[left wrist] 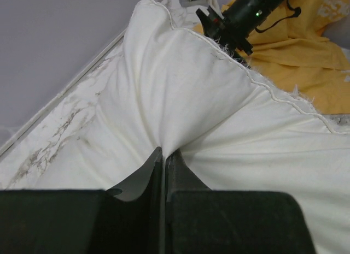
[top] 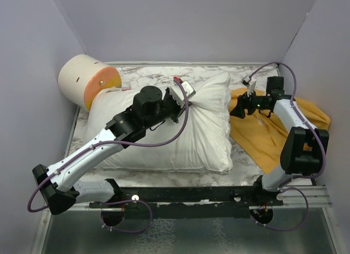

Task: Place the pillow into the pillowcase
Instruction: Stuff the pillow into the pillowcase.

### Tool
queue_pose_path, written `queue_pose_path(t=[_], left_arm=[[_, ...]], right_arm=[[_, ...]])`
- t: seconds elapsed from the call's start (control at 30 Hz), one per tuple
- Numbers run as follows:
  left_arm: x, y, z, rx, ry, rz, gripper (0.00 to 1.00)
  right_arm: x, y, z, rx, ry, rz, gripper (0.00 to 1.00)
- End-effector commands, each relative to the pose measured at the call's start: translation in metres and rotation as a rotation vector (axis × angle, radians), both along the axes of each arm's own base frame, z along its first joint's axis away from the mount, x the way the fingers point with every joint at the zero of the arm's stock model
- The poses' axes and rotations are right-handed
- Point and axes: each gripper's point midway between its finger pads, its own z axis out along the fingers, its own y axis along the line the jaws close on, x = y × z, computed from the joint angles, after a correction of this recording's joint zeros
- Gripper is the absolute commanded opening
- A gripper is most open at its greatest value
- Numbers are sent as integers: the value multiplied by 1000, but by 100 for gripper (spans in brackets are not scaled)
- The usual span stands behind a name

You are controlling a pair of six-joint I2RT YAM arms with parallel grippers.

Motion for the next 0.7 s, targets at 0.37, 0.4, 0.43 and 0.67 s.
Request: queue_pose_path(t=[0.37, 0.4, 0.43, 0.67], left_arm=[[-3, 37, 87, -280, -143, 73, 0], [-4, 38, 89, -284, -147, 73, 0], [-5, 38, 92, -292, -150, 69, 0], [-8, 36, 96, -311, -149, 46, 0]], right_arm=[[9, -28, -116, -376, 137, -129, 62], [6, -29, -121, -390, 143, -126, 60], [3, -29, -125, -400, 153, -120, 59], [-13, -8, -139, -389, 220, -43, 20]])
